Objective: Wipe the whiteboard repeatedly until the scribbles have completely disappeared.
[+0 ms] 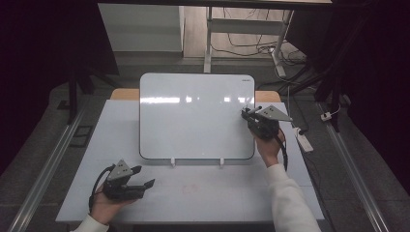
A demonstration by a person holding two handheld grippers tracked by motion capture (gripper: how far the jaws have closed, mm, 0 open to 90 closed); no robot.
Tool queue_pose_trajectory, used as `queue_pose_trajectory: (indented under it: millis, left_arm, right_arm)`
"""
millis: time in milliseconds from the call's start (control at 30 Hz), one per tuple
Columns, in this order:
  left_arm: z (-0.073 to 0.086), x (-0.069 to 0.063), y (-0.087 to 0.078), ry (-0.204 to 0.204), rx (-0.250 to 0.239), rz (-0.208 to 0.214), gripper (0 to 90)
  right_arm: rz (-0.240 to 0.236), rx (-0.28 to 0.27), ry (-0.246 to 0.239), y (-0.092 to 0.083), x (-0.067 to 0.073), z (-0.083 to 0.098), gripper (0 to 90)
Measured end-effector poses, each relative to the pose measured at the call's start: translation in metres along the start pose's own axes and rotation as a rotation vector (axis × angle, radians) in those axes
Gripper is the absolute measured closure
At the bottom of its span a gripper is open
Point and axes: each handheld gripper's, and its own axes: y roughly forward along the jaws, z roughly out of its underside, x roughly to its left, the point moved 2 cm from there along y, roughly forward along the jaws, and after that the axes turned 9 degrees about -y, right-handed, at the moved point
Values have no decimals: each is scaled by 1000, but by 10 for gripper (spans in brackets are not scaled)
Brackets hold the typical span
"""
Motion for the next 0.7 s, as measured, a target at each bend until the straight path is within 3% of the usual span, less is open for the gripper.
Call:
queue_pose_trajectory:
  millis: [100,133,200,300,400,467,533,600,633,700]
  left_arm:
    - [0,2,1,-6,1,-2,278]
    - [0,2,2,-6,4,-2,279]
    - [0,2,3,0,10,-7,279]
    - [0,1,2,3,7,-5,279]
    - [0,2,1,-5,3,-4,279]
    - [0,3,1,-4,4,-3,279]
    - [0,4,1,-4,3,1,279]
    - [0,4,1,-3,3,2,279]
    - [0,4,1,-2,4,2,279]
    - [0,3,2,0,6,1,279]
  right_arm:
    - [-61,29,-73,-1,17,2,779]
    - [-54,36,-109,-1,19,2,779]
    - [-50,29,-81,1,12,0,779]
    - [31,1,-14,4,-11,-10,779]
    - [60,-5,14,9,-24,-19,779]
    - [65,-2,0,11,-22,-19,779]
    - [33,0,4,9,-17,-17,779]
    - [12,10,-38,8,-10,-14,780]
    - [13,14,-54,7,-10,-14,780]
    - [32,9,-34,9,-18,-16,780]
